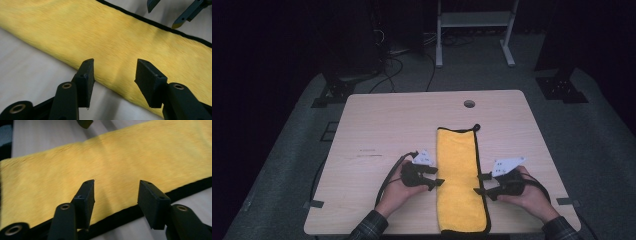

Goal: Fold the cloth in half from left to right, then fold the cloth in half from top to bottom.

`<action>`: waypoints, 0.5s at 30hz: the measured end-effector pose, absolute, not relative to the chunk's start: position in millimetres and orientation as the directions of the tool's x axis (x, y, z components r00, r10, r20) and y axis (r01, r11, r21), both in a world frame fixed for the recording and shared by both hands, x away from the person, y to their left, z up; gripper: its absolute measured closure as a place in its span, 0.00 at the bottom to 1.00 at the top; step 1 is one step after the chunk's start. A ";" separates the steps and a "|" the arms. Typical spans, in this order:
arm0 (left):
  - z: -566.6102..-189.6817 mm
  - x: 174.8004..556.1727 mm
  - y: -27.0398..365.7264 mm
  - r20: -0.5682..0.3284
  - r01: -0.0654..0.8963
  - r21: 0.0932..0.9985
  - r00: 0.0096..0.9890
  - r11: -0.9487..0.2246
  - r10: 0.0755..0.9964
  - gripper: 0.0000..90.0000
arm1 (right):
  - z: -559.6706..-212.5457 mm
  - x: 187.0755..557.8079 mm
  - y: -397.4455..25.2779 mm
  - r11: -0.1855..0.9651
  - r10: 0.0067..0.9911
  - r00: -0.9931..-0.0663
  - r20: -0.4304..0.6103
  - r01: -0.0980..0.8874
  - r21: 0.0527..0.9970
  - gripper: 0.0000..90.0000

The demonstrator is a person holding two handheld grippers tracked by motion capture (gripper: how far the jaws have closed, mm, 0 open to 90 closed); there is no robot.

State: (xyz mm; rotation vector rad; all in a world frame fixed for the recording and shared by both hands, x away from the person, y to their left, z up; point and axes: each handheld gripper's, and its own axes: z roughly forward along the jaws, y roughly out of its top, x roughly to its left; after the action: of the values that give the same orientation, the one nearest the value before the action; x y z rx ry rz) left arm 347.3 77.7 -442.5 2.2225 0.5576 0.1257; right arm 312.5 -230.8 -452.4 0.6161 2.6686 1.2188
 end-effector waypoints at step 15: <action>-430.0 422.5 74.6 -0.057 0.379 0.751 0.853 -0.541 0.519 0.48 | -441.6 404.9 -230.1 0.513 0.583 -0.813 0.013 0.380 0.770 0.46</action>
State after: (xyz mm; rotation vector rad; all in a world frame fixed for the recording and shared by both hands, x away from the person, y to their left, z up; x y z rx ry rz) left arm 422.5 74.6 -430.0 2.2049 0.6496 0.2185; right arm 404.9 -230.1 -441.6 0.8148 2.5088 1.1846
